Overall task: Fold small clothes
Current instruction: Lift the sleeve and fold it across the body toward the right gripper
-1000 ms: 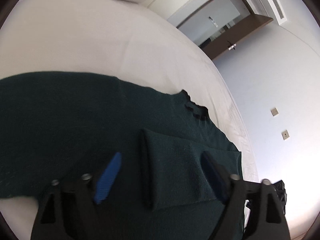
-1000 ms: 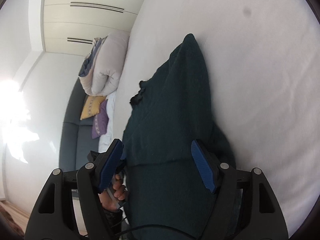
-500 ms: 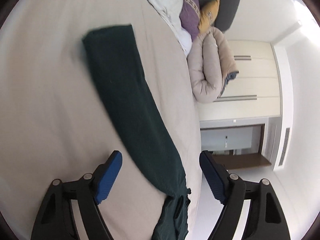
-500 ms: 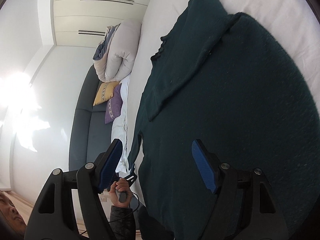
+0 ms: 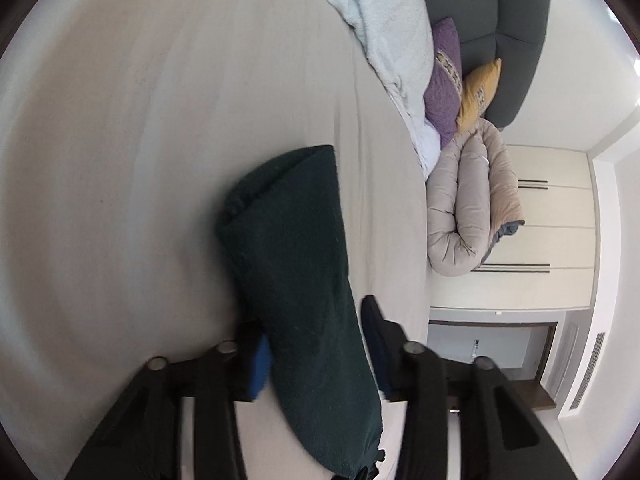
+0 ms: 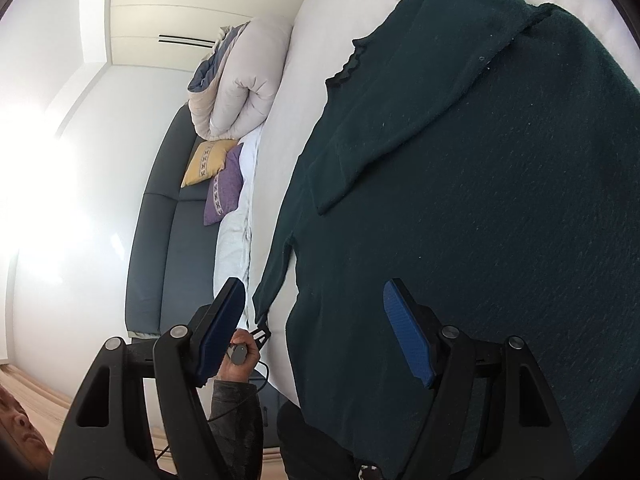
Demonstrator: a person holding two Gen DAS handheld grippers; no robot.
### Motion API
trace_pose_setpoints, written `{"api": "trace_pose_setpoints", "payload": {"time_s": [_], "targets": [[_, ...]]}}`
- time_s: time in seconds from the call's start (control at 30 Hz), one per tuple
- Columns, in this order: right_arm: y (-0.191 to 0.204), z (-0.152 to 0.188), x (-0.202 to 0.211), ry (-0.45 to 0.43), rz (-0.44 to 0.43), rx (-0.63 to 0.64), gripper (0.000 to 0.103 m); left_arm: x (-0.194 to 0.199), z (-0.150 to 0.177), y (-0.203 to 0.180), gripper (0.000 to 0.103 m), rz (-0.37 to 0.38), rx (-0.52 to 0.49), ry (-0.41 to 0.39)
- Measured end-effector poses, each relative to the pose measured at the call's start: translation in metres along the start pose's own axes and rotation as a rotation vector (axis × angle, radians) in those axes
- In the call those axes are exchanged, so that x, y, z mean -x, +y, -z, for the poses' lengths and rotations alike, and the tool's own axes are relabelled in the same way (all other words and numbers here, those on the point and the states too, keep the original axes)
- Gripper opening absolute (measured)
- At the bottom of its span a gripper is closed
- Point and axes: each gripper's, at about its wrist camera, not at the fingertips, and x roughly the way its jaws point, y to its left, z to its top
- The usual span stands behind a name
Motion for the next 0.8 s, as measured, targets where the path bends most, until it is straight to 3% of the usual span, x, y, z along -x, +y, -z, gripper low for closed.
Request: {"api": "trace_pose_setpoints", "payload": {"time_s": [0.03,0.13,0.27,0.4,0.5,0.63,0.7,0.8], "targets": [[0.001,0.001,0.002,-0.002,0.001,0.003,0.072,-0.003,-0.003,0.003,0.012,-0.016,0.016,0.0],[0.003,0.0,0.001,-0.01,0.005,0.015,0.072,0.0,0.001,-0.003,0.011,-0.059,-0.058,-0.012],[-0.005,-0.003,0.0,-0.021,-0.002,-0.004,0.072,0.002,0.038,-0.057,0.01,-0.075,-0.292,-0.009],[-0.012,-0.008,0.0,-0.027,-0.006,-0.009,0.072,-0.017,0.143,-0.136,0.01,-0.08,-0.724,0.081],[-0.015,-0.016,0.001,-0.039,-0.012,-0.008,0.072,-0.035,0.266,-0.166,0.01,-0.107,-1.13,0.147],[-0.008,-0.036,-0.011,-0.037,0.005,0.022,0.072,-0.054,0.395,-0.141,0.01,-0.176,-1.541,0.159],[0.001,-0.049,-0.023,-0.025,0.027,0.052,0.072,-0.059,0.429,-0.119,0.01,-0.215,-1.659,0.145],[0.014,-0.072,-0.046,0.012,0.044,0.095,0.072,-0.067,0.444,-0.094,0.01,-0.263,-1.782,0.117]]}}
